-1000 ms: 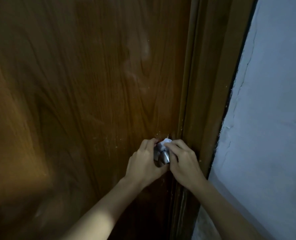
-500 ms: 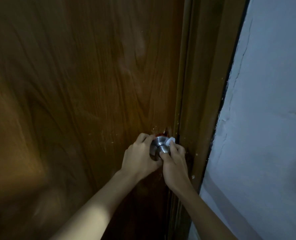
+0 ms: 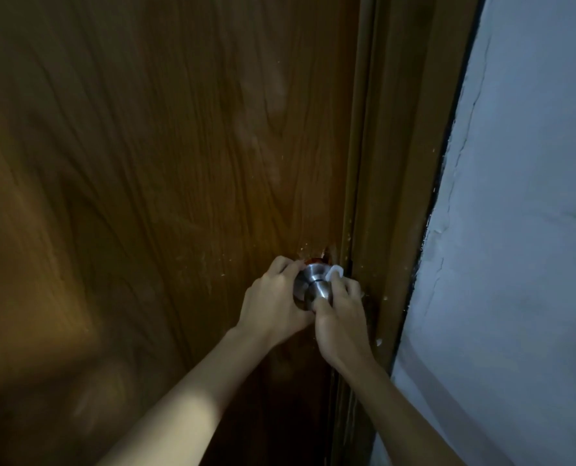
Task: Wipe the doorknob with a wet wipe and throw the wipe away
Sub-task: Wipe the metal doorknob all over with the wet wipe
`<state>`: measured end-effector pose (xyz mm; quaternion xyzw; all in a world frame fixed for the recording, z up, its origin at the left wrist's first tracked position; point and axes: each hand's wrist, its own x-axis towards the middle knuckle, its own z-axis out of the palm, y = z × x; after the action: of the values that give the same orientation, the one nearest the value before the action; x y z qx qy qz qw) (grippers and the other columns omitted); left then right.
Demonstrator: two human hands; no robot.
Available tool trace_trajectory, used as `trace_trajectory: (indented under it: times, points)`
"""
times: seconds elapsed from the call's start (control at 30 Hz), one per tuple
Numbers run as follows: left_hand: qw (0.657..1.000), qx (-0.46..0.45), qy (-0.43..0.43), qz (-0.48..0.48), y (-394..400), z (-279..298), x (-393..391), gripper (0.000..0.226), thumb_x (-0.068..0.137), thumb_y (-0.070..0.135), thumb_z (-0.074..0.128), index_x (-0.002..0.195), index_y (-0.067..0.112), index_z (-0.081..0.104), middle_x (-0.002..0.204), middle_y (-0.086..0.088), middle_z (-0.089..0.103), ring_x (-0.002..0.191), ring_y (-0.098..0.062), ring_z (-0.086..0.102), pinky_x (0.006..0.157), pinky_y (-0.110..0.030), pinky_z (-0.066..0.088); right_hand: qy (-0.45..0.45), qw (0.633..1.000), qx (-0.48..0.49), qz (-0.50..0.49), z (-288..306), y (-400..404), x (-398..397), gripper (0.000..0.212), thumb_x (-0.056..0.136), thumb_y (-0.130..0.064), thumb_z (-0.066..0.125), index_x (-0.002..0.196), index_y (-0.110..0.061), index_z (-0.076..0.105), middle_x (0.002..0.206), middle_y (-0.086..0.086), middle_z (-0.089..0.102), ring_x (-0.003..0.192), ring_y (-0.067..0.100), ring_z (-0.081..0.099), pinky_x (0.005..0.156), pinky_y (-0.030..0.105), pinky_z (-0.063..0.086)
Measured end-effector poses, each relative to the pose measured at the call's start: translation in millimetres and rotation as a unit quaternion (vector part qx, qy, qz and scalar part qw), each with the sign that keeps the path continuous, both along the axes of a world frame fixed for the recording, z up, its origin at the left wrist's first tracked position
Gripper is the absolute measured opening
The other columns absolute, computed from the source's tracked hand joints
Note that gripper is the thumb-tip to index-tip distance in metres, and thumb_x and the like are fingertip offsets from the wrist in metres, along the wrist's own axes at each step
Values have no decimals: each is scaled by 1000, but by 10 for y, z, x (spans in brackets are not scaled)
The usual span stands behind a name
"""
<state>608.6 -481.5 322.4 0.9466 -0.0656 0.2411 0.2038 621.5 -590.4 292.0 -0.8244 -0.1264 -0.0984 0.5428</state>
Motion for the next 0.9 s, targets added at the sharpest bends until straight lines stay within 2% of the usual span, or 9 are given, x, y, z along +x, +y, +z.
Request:
trace_trajectory:
  times: [0.1, 0.2, 0.27, 0.4, 0.53, 0.63, 0.77, 0.8, 0.9]
  points:
    - [1000, -1, 2, -8, 11, 0, 0, 61, 78, 29, 66, 133, 15, 42, 128, 0, 47, 103, -15, 55, 78, -20, 46, -111, 984, -135, 29, 9, -15, -17, 61, 83, -34, 30, 142, -24, 21, 141, 3, 25, 112, 13, 39, 80, 21, 42]
    - [1000, -3, -4, -15, 16, 5, 4, 54, 80, 26, 64, 129, 15, 46, 123, -2, 49, 97, -16, 57, 74, -21, 47, -153, 972, -176, 40, 51, -17, 21, 60, 83, -35, 26, 141, -20, 26, 137, 4, 31, 114, 13, 37, 84, 23, 42]
    - [1000, 0, -2, -16, 19, 5, 11, 58, 78, 31, 66, 129, 15, 46, 123, -1, 50, 97, -16, 57, 73, -21, 46, -140, 980, -139, 38, 58, -19, 42, 54, 88, -33, 26, 141, -22, 26, 135, 4, 33, 109, 11, 40, 82, 20, 41]
    - [1000, 0, 4, -12, 24, 8, 16, 66, 74, 39, 69, 130, 13, 46, 123, -1, 49, 100, -16, 56, 75, -21, 45, -49, 997, -54, 12, 92, -25, 53, 47, 97, -24, 30, 143, -17, 21, 134, 6, 32, 98, 11, 43, 70, 15, 38]
    - [1000, -6, -3, -14, 17, 10, 6, 64, 72, 40, 71, 126, 14, 49, 122, -1, 50, 99, -14, 56, 72, -19, 42, 37, 999, 8, 7, 128, -2, 60, 49, 97, -22, 30, 144, -16, 18, 136, 10, 33, 105, 18, 43, 85, 32, 41]
    - [1000, -3, -6, -12, 23, -2, 4, 66, 71, 41, 72, 126, 15, 48, 122, 0, 49, 100, -13, 55, 74, -18, 42, 100, 990, 99, 13, 135, 11, 44, 49, 95, -24, 34, 141, -14, 23, 135, 12, 39, 111, 23, 47, 95, 40, 42]
    - [1000, 2, -4, -12, 30, -8, 13, 70, 69, 43, 73, 128, 16, 46, 123, 0, 49, 102, -14, 55, 77, -20, 46, 162, 973, 165, 22, 76, 18, 101, 54, 91, -27, 38, 142, -19, 23, 135, 12, 42, 118, 27, 46, 102, 48, 38]
    - [1000, 3, -4, -12, 32, -8, 14, 71, 69, 44, 73, 129, 16, 46, 123, 0, 49, 103, -14, 54, 79, -22, 47, 186, 963, 193, 27, 70, 14, 119, 52, 91, -30, 38, 141, -19, 26, 134, 13, 45, 116, 27, 48, 99, 46, 41]
    - [1000, 6, 4, -13, 36, -7, 5, 75, 68, 47, 73, 130, 17, 44, 123, 1, 48, 105, -14, 54, 83, -26, 49, 267, 914, 303, 43, 125, -42, 119, 43, 96, -35, 34, 131, -12, 42, 115, 11, 58, 99, 21, 56, 76, 32, 45]
